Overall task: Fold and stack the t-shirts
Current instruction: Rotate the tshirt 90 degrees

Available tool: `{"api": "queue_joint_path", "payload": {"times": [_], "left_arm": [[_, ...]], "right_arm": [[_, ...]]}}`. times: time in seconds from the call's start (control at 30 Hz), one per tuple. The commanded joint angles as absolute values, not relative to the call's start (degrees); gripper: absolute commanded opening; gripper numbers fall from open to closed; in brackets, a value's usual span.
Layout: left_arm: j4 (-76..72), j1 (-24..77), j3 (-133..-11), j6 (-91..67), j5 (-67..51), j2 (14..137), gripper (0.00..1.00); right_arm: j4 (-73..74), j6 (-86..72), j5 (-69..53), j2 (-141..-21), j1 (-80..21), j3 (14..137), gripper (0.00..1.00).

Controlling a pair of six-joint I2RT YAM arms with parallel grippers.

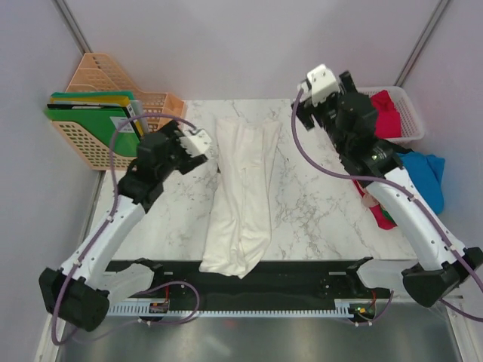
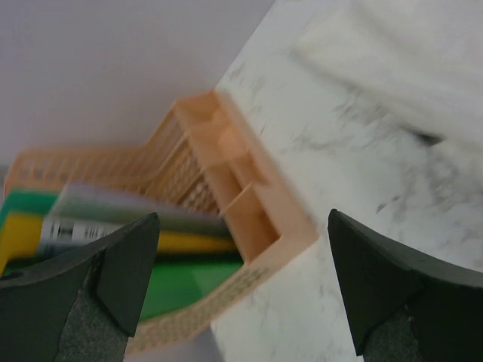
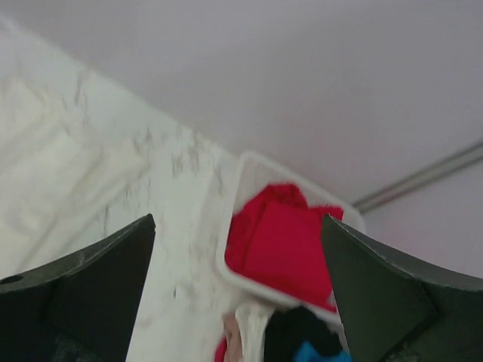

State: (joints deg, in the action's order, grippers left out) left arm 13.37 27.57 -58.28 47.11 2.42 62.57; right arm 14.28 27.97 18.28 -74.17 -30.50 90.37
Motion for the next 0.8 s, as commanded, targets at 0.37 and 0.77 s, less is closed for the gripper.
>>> {"api": "queue_joint_path", "payload": {"times": [0.37, 0.77], "left_arm": [[25.8, 4.8, -53.3, 29.3, -15.7, 59.1, 1.0], [33.1, 6.1, -55.2, 27.5, -26.4, 72.5, 1.0]], "right_arm": [[43.4, 16.4, 6.9, -62.0, -28.0, 64.1, 0.98], [43.9, 17.2, -7.7, -84.8, -28.3, 68.4, 0.98]]}}
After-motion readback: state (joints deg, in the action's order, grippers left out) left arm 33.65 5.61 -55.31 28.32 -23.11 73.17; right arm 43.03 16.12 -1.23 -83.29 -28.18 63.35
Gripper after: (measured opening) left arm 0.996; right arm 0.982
